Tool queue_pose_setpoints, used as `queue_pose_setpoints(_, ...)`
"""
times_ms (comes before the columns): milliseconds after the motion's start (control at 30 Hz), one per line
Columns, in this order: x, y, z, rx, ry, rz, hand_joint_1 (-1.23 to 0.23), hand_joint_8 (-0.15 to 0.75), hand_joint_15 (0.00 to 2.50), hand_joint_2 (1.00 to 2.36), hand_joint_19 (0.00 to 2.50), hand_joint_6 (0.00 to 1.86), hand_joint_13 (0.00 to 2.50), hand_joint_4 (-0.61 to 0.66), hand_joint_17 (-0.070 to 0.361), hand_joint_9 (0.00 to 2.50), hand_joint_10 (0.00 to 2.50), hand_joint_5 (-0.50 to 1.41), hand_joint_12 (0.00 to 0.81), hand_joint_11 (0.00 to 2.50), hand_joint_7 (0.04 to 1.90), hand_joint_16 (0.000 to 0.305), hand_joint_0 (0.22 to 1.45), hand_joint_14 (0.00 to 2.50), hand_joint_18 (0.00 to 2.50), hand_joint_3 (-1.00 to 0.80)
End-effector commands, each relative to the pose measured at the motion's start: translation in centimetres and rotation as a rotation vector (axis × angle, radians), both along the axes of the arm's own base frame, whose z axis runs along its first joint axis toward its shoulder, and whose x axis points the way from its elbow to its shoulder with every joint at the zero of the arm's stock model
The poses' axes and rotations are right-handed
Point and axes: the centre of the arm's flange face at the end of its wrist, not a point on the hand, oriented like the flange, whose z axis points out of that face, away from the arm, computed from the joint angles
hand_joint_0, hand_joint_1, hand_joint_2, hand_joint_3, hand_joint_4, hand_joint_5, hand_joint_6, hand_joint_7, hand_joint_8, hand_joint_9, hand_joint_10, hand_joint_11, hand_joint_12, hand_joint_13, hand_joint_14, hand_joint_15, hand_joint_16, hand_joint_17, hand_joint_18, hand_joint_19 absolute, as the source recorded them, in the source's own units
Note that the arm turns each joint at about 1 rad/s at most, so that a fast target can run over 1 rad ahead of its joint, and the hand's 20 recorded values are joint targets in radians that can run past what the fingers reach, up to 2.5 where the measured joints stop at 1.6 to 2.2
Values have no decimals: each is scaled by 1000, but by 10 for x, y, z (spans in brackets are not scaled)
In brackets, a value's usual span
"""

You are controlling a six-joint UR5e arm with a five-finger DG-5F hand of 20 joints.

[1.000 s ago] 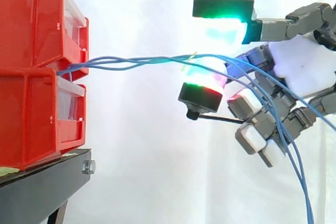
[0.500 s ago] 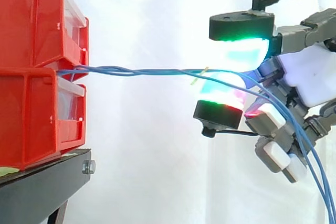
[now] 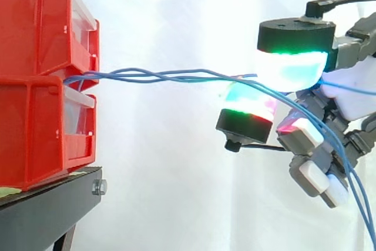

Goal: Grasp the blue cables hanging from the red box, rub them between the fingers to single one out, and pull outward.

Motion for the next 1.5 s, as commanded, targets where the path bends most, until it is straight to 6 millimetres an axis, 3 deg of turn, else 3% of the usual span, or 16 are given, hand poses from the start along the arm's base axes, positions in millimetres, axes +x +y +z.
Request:
queue_pose_setpoints(0,0,1,0,3,1,3,-900,194,622,1001,552,906,918,-161,91,1047,23,-150,317,716,1058,41,735,26,808,-485)
queue_pose_setpoints(200,0,1,0,3,1,3,-908,182,612,1000,536,913,916,-240,90,1043,20,-151,316,719,1067,40,769,25,817,-500)
queue_pose_setpoints(367,0,0,0,4,-1,1,-976,176,620,1000,534,906,914,-135,89,1040,23,-145,312,724,974,40,707,25,814,-500)
queue_pose_setpoints(533,0,1,0,16,-1,11,-976,186,629,1000,566,890,920,-63,89,1080,24,-126,309,718,1046,39,621,25,805,-500)
queue_pose_setpoints(667,0,1,0,17,1,12,-804,223,626,1000,586,877,973,-30,105,1155,19,-109,345,704,1020,47,482,25,862,-500)
queue_pose_setpoints(1000,0,1,0,18,1,11,-458,238,633,1000,616,840,993,-23,110,1188,21,-98,354,681,1045,49,489,26,848,-500)
queue_pose_setpoints(1200,0,2,1,19,-1,13,-536,224,652,1001,654,841,979,-9,102,1174,23,-106,340,709,1101,45,551,27,817,-484)
queue_pose_setpoints(1467,0,2,2,17,0,13,-526,242,638,1000,642,844,992,6,109,1184,20,-104,354,697,1074,48,503,24,844,-500)
